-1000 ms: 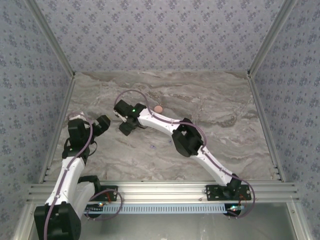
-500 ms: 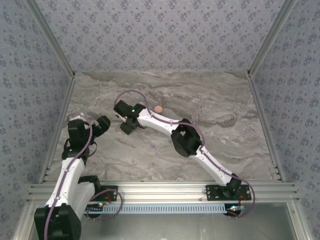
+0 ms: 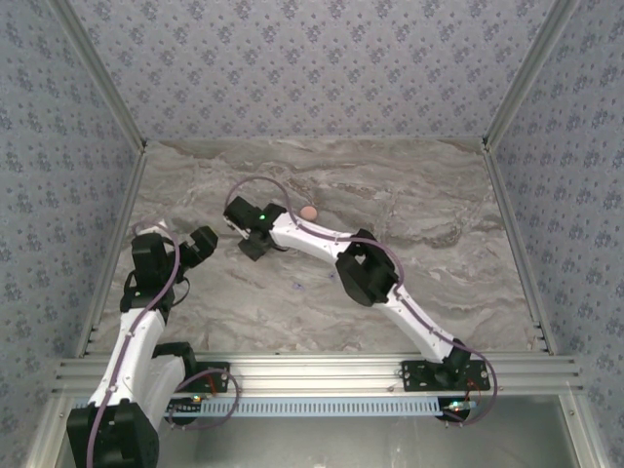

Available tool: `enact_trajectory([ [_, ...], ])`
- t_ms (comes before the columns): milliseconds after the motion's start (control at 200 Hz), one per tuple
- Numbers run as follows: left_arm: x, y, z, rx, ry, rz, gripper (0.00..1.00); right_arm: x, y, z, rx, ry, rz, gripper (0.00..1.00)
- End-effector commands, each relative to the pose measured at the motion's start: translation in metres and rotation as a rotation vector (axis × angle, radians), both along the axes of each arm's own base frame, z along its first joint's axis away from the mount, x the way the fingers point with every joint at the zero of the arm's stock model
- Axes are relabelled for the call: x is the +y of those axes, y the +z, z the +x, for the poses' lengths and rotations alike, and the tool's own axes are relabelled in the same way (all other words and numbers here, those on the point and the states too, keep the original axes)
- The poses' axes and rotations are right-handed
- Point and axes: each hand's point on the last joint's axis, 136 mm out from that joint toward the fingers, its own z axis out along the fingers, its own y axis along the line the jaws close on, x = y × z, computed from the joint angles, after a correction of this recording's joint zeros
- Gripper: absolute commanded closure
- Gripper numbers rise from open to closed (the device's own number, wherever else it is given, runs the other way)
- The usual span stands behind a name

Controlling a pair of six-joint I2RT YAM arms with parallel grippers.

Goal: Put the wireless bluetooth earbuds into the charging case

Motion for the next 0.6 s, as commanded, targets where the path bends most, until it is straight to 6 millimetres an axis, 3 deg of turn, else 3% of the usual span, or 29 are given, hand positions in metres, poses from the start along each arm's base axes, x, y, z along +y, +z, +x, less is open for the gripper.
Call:
enact_trajectory([
  [0,-0.02,0.04,0.004,-0.1,-0.107,-0.069,0.06,-0.008,0.088,0.009,-0.161,-0.008,0.135,0.54],
  [55,-0.029,0.054,0.004,-0.133,-0.155,-0.105,0.07,-0.018,0.115,0.005,-0.213,-0.006,0.192,0.53],
  [250,-0.068,0.109,-0.004,-0.291,-0.364,-0.256,0.1,-0.061,0.18,-0.02,-0.374,0.037,0.307,0.54],
  [500,-0.128,0.153,-0.023,-0.395,-0.617,-0.249,0.14,-0.103,0.248,-0.063,-0.608,0.158,0.418,0.54],
  [520,-0.133,0.156,-0.025,-0.403,-0.64,-0.25,0.15,-0.107,0.239,-0.067,-0.611,0.177,0.398,0.53],
  [595,-0.153,0.166,-0.032,-0.428,-0.72,-0.257,0.16,-0.114,0.252,-0.078,-0.692,0.21,0.381,0.53],
])
